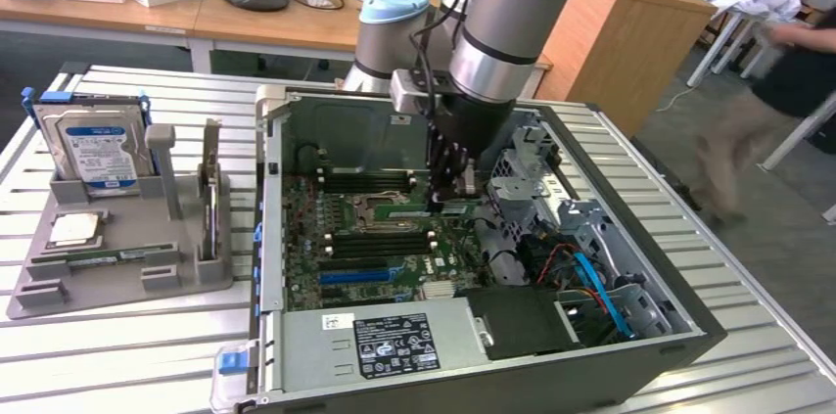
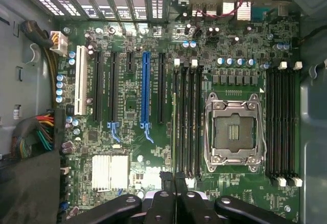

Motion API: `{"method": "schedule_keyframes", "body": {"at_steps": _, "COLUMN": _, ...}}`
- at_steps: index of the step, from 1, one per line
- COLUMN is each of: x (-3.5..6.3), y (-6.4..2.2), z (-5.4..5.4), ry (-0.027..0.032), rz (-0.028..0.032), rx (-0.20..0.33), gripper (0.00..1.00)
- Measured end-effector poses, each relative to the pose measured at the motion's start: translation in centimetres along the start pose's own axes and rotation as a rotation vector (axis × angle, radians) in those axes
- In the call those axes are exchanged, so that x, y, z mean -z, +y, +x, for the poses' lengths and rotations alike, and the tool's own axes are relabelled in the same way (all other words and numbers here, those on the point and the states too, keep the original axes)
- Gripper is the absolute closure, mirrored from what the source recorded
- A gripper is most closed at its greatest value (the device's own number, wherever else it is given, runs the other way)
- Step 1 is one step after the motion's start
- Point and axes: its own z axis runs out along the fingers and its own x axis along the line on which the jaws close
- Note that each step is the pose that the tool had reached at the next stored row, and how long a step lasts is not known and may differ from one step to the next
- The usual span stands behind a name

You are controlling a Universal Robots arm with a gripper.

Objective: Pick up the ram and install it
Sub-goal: 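Insert the ram into the slot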

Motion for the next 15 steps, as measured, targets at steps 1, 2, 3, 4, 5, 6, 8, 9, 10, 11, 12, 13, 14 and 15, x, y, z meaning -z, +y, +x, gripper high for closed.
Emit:
{"method": "schedule_keyframes", "body": {"at_steps": 1, "x": -0.01, "y": 0.27, "z": 0.0, "ry": 0.0, "rz": 0.0004, "rx": 0.0, "gripper": 0.89}}
{"method": "schedule_keyframes", "body": {"at_steps": 2, "x": -0.03, "y": 0.58, "z": 0.0, "ry": 0.0, "rz": 0.0009, "rx": 0.0, "gripper": 0.89}}
{"method": "schedule_keyframes", "body": {"at_steps": 3, "x": -0.04, "y": 0.88, "z": 0.0, "ry": -0.0001, "rz": 0.0013, "rx": 0.0, "gripper": 0.89}}
{"method": "schedule_keyframes", "body": {"at_steps": 4, "x": -0.05, "y": 1.06, "z": 0.0, "ry": -0.0001, "rz": 0.0014, "rx": 0.0, "gripper": 0.89}}
{"method": "schedule_keyframes", "body": {"at_steps": 5, "x": -0.06, "y": 1.11, "z": 0.0, "ry": 0.0, "rz": 0.0015, "rx": 0.0, "gripper": 0.89}}
{"method": "schedule_keyframes", "body": {"at_steps": 6, "x": -0.07, "y": 1.11, "z": 0.0, "ry": 0.0001, "rz": 0.0014, "rx": 0.0, "gripper": 0.89}}
{"method": "schedule_keyframes", "body": {"at_steps": 8, "x": -0.12, "y": 1.11, "z": -0.3, "ry": -0.0001, "rz": 0.0016, "rx": -0.001, "gripper": 0.89}}
{"method": "schedule_keyframes", "body": {"at_steps": 9, "x": -0.14, "y": 1.11, "z": -0.6, "ry": 0.0001, "rz": 0.0015, "rx": -0.001, "gripper": 0.89}}
{"method": "schedule_keyframes", "body": {"at_steps": 10, "x": -0.17, "y": 1.1, "z": -1.0, "ry": 0.0, "rz": 0.0015, "rx": -0.001, "gripper": 0.89}}
{"method": "schedule_keyframes", "body": {"at_steps": 11, "x": -0.2, "y": 1.1, "z": -1.3, "ry": 0.0, "rz": 0.0016, "rx": -0.001, "gripper": 0.89}}
{"method": "schedule_keyframes", "body": {"at_steps": 12, "x": -0.23, "y": 1.11, "z": -1.4, "ry": 0.0, "rz": 0.0015, "rx": -0.001, "gripper": 0.89}}
{"method": "schedule_keyframes", "body": {"at_steps": 13, "x": -0.26, "y": 1.14, "z": -1.5, "ry": 0.0, "rz": 0.0016, "rx": -0.004, "gripper": 0.89}}
{"method": "schedule_keyframes", "body": {"at_steps": 14, "x": -0.29, "y": 1.18, "z": -1.5, "ry": -0.0002, "rz": 0.0017, "rx": -0.008, "gripper": 0.89}}
{"method": "schedule_keyframes", "body": {"at_steps": 15, "x": -0.33, "y": 1.22, "z": -1.5, "ry": -0.0006, "rz": 0.0018, "rx": -0.016, "gripper": 0.89}}
